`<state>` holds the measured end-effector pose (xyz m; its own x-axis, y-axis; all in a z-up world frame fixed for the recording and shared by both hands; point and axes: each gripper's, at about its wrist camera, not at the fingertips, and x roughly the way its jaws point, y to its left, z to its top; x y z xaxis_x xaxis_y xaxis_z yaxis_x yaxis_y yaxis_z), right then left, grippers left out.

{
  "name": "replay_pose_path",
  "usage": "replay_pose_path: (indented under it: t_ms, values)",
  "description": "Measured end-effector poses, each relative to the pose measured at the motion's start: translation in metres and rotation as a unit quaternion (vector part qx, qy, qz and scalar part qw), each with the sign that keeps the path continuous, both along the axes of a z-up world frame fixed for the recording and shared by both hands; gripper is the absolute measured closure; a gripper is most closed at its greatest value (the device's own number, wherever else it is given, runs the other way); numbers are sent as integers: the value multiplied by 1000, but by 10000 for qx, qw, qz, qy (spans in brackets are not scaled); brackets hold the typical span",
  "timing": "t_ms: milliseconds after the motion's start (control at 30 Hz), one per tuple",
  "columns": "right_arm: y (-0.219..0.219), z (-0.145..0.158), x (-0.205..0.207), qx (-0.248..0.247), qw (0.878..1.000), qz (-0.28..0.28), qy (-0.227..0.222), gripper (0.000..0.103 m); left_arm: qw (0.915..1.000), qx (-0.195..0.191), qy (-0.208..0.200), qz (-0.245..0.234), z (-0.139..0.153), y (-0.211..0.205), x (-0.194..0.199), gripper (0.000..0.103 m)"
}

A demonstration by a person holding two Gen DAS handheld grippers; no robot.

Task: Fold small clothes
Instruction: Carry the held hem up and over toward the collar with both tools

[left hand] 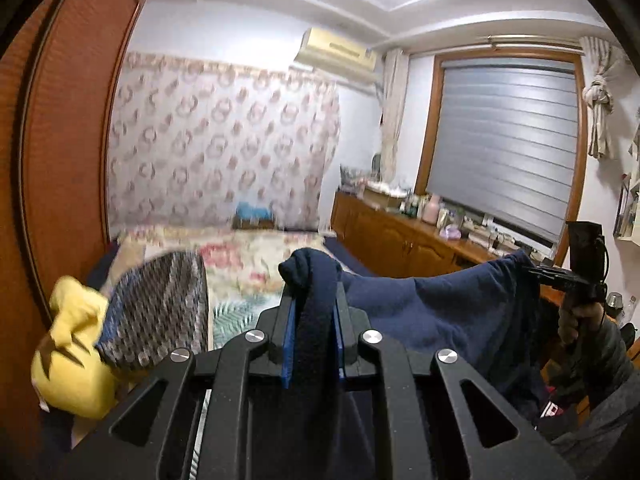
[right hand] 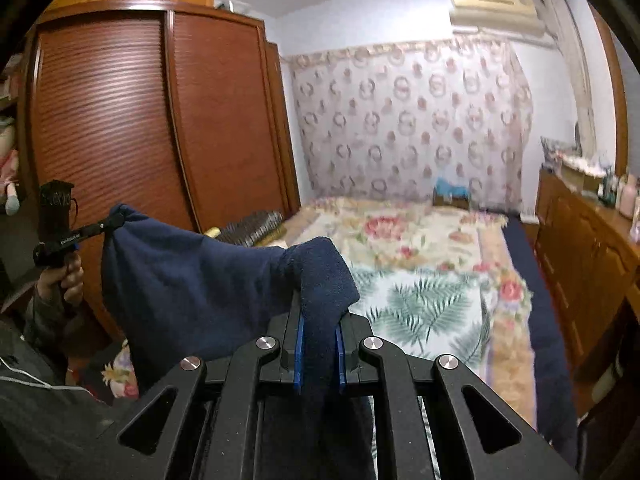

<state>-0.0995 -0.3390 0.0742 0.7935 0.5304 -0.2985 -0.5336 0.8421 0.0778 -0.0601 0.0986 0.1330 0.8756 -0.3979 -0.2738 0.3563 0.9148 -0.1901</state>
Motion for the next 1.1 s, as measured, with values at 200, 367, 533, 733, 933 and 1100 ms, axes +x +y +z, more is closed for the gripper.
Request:
replay_pose_path:
  t_ms: [200,367,533,733,933,1100]
  values:
    - [-6,47,-30,59,9979,-20,-652,91,9972,152,-709,202,50,3,-10,87]
    - [-13,84,-48,50,9935,-126,-1127,91,9917,165,-1225,354,90,11,-16,87]
    - [-17,97,-52,113,9896,-247,-1412,91,9868,181,-1553,420,112,16,-16,87]
    - [5,63,-13,-311,9928,-378,-1097,91,9907,319,-1242,450,90,10,35,87]
    - [17,-4,82,-829,9940,-604,-373,91,9960,540,-576,417,27,-2,132,86]
    - [31,-59,163,-1162,9908,-692,-87,91,9965,685,35,487,-29,-14,210,87]
